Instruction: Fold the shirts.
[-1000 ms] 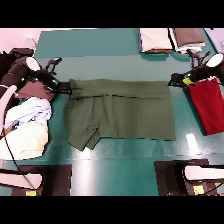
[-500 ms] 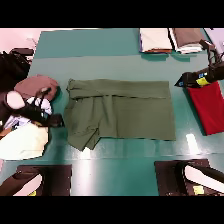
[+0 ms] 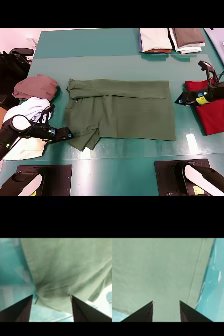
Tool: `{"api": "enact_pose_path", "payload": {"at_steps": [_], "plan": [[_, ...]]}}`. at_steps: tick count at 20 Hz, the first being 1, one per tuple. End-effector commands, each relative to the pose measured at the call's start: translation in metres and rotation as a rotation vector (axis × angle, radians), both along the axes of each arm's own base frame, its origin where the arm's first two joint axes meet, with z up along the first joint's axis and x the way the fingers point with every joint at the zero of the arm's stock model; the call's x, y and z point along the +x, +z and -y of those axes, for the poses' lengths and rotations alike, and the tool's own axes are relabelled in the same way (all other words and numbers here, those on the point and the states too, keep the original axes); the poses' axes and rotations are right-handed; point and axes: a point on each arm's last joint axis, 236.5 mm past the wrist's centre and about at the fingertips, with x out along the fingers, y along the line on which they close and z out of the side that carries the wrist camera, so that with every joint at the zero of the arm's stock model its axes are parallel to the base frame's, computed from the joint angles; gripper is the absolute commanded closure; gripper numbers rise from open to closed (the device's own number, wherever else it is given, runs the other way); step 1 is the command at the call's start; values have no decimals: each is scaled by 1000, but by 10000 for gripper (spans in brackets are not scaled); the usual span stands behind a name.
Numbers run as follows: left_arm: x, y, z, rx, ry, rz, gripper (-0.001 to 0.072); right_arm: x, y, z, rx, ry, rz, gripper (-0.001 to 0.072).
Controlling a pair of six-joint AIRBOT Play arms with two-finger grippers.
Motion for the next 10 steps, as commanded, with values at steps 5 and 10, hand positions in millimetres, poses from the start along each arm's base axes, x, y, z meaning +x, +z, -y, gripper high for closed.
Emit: {"api": "enact_pose_path", "payload": {"at_steps": [5, 10], "plan": [[10, -3, 6, -34, 30, 55, 165, -9, 7, -1, -7, -13, 39, 322], [18, 8, 3, -12, -36, 107, 680, -21, 2, 3, -27, 0, -11, 322]]}}
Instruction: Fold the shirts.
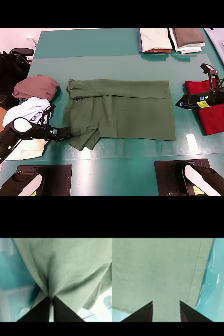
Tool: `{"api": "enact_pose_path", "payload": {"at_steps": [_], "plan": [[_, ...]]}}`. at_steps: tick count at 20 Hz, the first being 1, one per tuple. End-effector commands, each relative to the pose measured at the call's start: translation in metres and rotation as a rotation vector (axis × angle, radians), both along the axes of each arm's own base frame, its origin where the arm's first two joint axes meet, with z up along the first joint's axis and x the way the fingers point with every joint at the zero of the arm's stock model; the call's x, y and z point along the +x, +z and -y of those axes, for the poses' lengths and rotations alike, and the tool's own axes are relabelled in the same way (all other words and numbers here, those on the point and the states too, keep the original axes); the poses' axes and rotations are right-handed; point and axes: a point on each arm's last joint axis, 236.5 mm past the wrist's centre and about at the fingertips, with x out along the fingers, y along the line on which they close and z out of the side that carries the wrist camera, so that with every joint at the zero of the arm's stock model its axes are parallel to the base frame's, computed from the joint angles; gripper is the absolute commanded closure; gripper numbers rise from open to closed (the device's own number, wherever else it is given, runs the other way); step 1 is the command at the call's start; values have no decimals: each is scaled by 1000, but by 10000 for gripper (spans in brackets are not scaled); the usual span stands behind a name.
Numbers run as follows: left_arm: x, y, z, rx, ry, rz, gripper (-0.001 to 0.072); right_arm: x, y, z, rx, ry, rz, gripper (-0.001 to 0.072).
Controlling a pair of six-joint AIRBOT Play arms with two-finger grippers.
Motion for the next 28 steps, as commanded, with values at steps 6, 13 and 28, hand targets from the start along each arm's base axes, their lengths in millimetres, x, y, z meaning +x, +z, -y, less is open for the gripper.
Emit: {"api": "enact_pose_path", "payload": {"at_steps": [6, 13, 28], "plan": [[67, 96, -20, 137, -117, 275, 680, -83, -83, 34, 91, -193, -311, 179], [81, 114, -19, 135, -102, 334, 680, -122, -136, 8, 206, -270, -413, 207], [35, 138, -40, 242, -211, 266, 681, -100, -57, 1, -131, 104, -266, 695]]}}
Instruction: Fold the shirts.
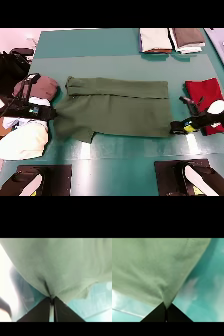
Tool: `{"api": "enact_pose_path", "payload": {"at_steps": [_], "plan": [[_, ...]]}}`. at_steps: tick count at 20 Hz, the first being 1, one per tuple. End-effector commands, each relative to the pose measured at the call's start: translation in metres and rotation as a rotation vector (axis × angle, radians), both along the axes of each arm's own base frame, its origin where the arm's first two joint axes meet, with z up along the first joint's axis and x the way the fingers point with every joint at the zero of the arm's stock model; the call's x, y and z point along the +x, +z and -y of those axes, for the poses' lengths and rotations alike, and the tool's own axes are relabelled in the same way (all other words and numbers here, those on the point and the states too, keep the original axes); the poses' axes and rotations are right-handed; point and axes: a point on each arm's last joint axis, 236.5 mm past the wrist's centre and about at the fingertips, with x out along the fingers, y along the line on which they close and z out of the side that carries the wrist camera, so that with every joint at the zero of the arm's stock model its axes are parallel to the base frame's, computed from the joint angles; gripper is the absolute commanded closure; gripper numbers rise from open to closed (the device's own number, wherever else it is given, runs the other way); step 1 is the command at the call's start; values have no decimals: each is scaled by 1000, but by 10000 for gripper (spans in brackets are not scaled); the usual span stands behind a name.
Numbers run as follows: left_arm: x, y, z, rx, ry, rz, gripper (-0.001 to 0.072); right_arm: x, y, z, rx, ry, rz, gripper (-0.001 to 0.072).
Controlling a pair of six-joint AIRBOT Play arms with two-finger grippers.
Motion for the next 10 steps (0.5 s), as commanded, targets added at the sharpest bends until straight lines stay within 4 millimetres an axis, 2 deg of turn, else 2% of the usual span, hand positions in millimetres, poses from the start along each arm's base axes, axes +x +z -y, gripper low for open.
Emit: {"api": "enact_pose_path", "payload": {"at_steps": [1, 3, 5, 7, 10], "plan": [[-34, 16, -4, 21, -34, -33, 681, -4, 53, 26, -154, 58, 99, 695], [-48, 22, -2, 12, -43, -43, 681, 6, 77, 32, -193, 44, 190, 695], [-50, 22, 6, -22, -54, -61, 681, 18, 89, 33, -192, 42, 218, 696], [-32, 19, 7, -28, -42, -27, 681, 39, 92, 36, -193, 39, 222, 696], [14, -3, 3, -4, -11, 11, 680, 92, 93, 43, -201, 32, 268, 696]]}}
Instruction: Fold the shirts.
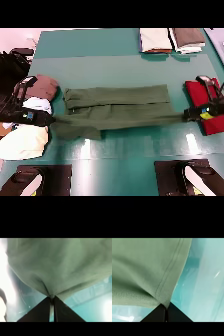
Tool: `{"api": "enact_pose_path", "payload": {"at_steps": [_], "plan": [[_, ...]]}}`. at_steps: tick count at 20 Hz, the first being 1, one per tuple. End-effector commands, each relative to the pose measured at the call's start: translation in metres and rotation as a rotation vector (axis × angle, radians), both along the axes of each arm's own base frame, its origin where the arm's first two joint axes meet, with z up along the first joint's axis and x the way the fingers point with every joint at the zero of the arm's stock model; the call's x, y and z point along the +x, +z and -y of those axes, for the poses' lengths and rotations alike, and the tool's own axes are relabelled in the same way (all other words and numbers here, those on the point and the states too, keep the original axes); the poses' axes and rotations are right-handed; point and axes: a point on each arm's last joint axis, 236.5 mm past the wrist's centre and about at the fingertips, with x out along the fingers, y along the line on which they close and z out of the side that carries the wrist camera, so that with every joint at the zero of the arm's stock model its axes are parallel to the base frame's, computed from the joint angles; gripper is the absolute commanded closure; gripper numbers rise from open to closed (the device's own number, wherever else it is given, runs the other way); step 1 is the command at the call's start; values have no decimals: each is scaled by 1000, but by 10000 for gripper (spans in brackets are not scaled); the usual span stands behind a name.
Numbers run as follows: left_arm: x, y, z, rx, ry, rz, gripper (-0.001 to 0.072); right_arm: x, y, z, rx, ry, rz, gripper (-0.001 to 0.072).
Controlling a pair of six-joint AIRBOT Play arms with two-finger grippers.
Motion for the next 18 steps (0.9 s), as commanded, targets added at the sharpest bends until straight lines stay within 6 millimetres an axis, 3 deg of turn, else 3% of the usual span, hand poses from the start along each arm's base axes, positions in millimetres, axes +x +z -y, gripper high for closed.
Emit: {"api": "enact_pose_path", "payload": {"at_steps": [1, 4, 8, 10, 13, 14, 15, 16, 18], "plan": [[50, -22, -2, 18, 20, 50, 680, 55, 3, 7, -16, 1, 42, 696], [112, -41, -4, 29, 59, 76, 680, 104, -11, 0, -11, 33, 16, 696], [186, -52, -3, 33, 84, 123, 680, 151, -31, -3, 19, 18, -23, 696], [207, -56, -1, 32, 86, 129, 679, 169, -36, -6, 52, 11, -30, 695], [221, -56, -1, 31, 93, 148, 677, 185, -45, -6, 58, 13, -42, 692], [223, -54, -1, 30, 94, 153, 550, 191, -47, -7, 83, 6, -38, 644], [224, -52, -1, 29, 96, 157, 244, 197, -47, -10, 132, 0, -25, 439], [223, -50, 0, 26, 98, 151, 152, 204, -44, -11, 182, -20, -10, 313], [220, -38, 2, 23, 76, 135, 154, 208, -36, -6, 271, -38, 15, 247]]}}
